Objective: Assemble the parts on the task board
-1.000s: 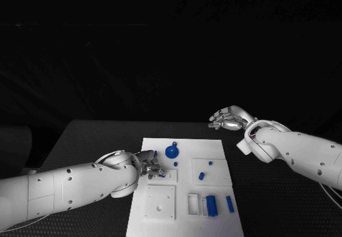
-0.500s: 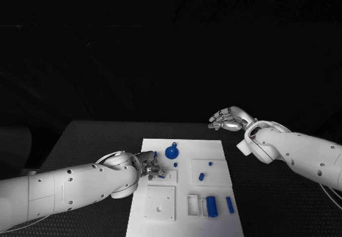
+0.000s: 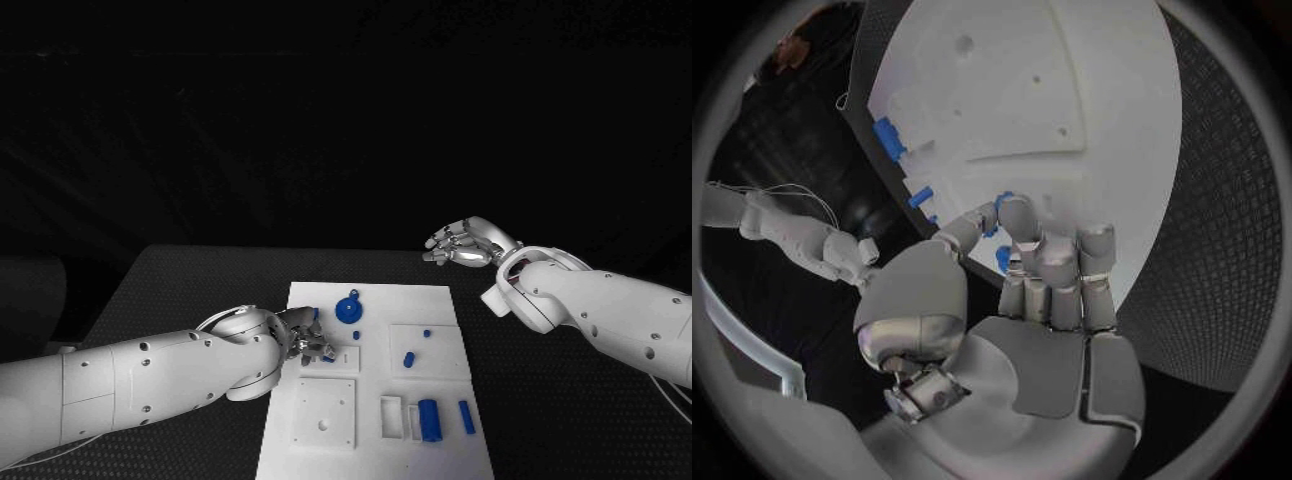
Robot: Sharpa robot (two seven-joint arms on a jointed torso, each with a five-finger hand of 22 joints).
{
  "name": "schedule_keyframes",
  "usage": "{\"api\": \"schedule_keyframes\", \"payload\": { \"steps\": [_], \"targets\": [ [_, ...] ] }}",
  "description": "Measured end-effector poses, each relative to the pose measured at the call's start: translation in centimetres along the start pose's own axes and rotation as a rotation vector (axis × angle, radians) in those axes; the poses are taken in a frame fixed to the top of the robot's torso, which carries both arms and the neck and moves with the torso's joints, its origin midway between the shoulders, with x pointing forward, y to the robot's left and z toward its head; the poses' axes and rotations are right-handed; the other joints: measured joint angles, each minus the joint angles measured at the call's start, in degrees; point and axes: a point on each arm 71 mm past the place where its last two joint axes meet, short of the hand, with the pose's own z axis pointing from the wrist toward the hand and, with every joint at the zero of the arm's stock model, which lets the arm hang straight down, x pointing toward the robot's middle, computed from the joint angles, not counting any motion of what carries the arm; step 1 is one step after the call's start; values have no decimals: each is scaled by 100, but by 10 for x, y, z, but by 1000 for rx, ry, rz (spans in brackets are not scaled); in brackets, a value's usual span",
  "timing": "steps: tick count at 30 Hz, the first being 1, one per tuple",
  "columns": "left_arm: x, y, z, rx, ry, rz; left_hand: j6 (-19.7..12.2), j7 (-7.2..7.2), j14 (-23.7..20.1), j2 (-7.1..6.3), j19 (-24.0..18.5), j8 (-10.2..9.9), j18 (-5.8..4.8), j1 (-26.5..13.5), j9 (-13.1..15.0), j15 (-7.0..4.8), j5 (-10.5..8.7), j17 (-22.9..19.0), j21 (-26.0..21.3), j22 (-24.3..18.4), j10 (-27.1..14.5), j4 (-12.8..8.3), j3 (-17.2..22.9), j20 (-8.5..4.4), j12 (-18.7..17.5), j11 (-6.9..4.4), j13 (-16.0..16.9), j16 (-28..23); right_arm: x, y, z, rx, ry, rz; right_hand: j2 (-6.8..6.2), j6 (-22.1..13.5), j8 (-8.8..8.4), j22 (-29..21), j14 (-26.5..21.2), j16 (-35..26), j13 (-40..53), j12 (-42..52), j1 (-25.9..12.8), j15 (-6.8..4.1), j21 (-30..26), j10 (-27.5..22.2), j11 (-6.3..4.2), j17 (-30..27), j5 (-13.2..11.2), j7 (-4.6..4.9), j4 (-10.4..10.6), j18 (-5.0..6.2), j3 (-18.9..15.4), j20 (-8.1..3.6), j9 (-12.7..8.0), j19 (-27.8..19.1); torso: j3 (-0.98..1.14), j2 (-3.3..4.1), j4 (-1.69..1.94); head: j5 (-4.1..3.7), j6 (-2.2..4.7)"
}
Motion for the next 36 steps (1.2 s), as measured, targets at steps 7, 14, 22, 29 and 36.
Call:
{"api": "schedule_keyframes", "payload": {
  "steps": [7,14,22,29,36],
  "targets": [
    [0,-1,0,4,1,15,0,0,0,93,0,0,0,-97,168,0,-31,23,0,13,-3,17,17,0,59,3,38,39,0,0,0,0,0,0,0,0,0,0,0,0,0,0,0,0,0,0,0,0,0,0,0,0,0,0,-5,0,-1,0,0,-7,-23],
    [0,-2,0,7,1,24,0,0,0,170,0,23,0,-250,179,0,63,40,0,27,-5,17,17,0,110,5,83,39,0,0,0,0,1,0,0,0,0,-1,1,0,-8,0,0,-1,0,0,0,5,0,0,0,0,0,0,-4,0,-1,0,-2,-13,-16],
    [1,-2,1,7,6,28,0,0,0,293,0,181,-1,-404,145,0,103,53,22,40,-22,16,17,0,148,22,127,62,0,0,0,0,1,0,0,0,0,-1,1,0,-8,0,0,-1,-22,0,0,5,0,0,0,0,0,0,-4,0,-1,0,-2,-3,-12],
    [5,-4,1,11,25,36,325,37,0,368,0,647,-33,-522,144,0,103,59,23,45,182,16,17,0,175,-20,148,62,0,0,0,0,2,0,0,0,0,4,1,0,-13,0,0,-1,-22,0,0,5,0,0,0,0,0,0,-4,0,-1,1,-2,-8,-17],
    [5,-5,1,12,30,40,330,35,0,359,0,644,-33,-514,140,0,138,59,22,47,181,16,17,0,214,-21,162,84,0,0,0,0,2,0,0,0,0,3,2,0,-15,0,0,-1,-22,0,0,9,22,0,0,0,0,0,-9,0,0,1,-3,-12,-20]
  ]
}}
